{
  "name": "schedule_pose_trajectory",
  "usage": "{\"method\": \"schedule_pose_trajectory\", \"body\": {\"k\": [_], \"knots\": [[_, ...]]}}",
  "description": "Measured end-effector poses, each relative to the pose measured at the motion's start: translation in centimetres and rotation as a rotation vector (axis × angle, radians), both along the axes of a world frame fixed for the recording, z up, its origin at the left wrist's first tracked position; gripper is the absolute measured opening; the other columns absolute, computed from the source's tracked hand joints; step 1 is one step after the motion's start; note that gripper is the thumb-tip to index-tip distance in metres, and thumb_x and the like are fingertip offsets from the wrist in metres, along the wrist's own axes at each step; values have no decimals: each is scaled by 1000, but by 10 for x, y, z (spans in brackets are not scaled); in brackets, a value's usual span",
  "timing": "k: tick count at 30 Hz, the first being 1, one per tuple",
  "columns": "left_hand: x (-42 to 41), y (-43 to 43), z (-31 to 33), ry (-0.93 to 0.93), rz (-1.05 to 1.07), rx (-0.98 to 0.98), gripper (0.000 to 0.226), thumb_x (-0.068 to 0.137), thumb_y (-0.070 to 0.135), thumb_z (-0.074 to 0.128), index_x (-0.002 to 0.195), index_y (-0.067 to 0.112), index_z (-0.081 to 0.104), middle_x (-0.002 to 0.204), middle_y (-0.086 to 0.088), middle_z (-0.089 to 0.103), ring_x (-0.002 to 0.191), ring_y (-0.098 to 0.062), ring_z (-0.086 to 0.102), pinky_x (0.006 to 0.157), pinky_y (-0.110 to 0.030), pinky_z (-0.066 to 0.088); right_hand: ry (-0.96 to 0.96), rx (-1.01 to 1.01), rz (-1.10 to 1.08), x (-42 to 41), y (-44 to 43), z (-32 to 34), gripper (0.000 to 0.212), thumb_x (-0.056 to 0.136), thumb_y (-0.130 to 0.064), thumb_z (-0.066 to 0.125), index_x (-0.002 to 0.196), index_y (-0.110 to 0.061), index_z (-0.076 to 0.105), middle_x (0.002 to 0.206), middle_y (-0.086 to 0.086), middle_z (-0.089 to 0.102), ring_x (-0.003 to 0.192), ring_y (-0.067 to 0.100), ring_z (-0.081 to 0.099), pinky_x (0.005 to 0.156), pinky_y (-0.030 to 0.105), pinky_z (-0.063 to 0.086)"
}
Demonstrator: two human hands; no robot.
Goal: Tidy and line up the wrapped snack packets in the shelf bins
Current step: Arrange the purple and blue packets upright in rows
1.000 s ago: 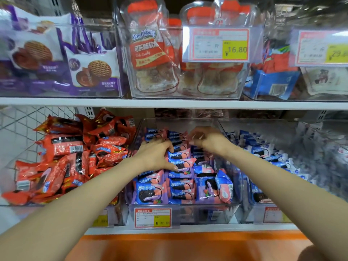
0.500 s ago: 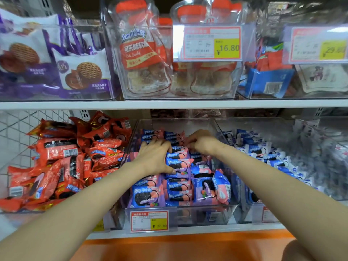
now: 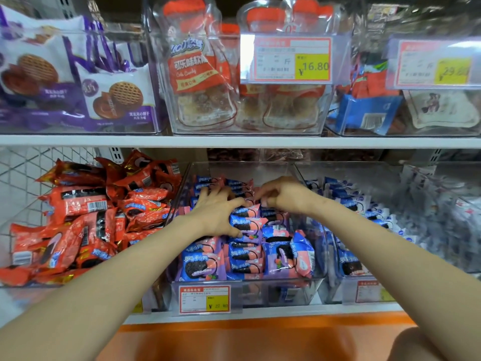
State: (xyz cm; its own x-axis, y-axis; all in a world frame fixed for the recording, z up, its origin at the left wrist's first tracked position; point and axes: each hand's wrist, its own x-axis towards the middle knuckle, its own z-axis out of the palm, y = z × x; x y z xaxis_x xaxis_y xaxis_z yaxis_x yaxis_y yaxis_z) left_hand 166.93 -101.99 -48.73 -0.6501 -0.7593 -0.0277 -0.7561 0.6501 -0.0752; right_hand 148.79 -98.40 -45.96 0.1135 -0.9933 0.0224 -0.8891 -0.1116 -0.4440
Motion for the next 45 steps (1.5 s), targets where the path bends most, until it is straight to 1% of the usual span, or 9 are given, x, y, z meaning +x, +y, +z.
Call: {"method": "schedule_pose_trajectory", "body": {"k": [8, 12, 16, 22, 26, 31, 34, 37, 45], "knots": [[5, 6, -1, 68, -8, -134, 60, 73, 57, 66, 118, 24, 42, 128, 3, 45, 123, -19, 31, 101, -40, 20, 85, 43, 27, 1, 0, -5, 24, 90, -12, 61, 112, -10, 69, 115, 5, 68, 88, 2, 52, 56, -8, 29], [2, 6, 0, 54, 14, -110, 58, 71, 55, 68, 113, 23, 44, 125, 3, 45, 122, -19, 32, 100, -40, 21, 97, 61, 27, 1, 0, -5, 23, 91, -11, 60, 112, -10, 70, 113, 6, 69, 87, 4, 54, 55, -4, 32], [2, 6, -1, 76, 9, -68, 63, 69, 60, 67, 114, 23, 42, 124, 3, 45, 119, -20, 33, 98, -39, 21, 98, 65, 17, 0, 0, -7, 21, 90, -9, 60, 108, -7, 71, 111, 7, 69, 99, 14, 62, 66, 8, 33], [5, 7, -3, 148, -17, -107, 42, 77, 60, 60, 90, 24, 43, 115, 3, 48, 116, -21, 35, 93, -37, 22, 109, 68, 20, 0, 1, -8, 23, 90, -11, 60, 111, -8, 70, 113, 7, 68, 98, 14, 61, 63, 7, 33], [4, 8, -6, 134, -6, -201, 45, 76, 61, 60, 96, 23, 49, 120, 4, 47, 119, -19, 33, 94, -36, 22, 32, 85, 22, 0, 1, -6, 23, 89, -12, 62, 111, -13, 70, 111, 3, 69, 87, 4, 55, 56, -4, 33], [1, 8, -6, 148, -6, -197, 60, 78, 58, 60, 125, 25, 42, 134, 3, 42, 128, -20, 27, 100, -38, 21, 27, 63, 17, -2, 1, -4, 24, 91, -11, 59, 113, -13, 69, 116, 3, 67, 94, 6, 56, 60, 2, 35], [2, 5, -7, 120, 36, -134, 60, 79, 60, 58, 126, 26, 44, 136, 2, 42, 130, -21, 27, 105, -41, 20, 6, -66, -45, -7, 3, 3, 25, 91, -7, 57, 113, -11, 68, 119, 4, 65, 103, 14, 58, 73, 9, 34], [2, 5, -6, 112, 45, -109, 61, 78, 61, 58, 126, 25, 44, 136, 1, 42, 130, -22, 28, 106, -41, 20, -46, -127, -108, -18, 7, 8, 25, 90, -5, 56, 112, -12, 68, 115, 6, 67, 104, 20, 62, 88, 19, 44], [-7, 14, 10, 127, -28, -20, 66, 77, 59, 62, 129, 25, 42, 135, -2, 40, 128, -24, 28, 107, -43, 19, -77, -272, -105, -36, 28, 9, 23, 91, -6, 54, 104, -16, 71, 104, -5, 68, 90, 4, 58, 73, 11, 36]]}}
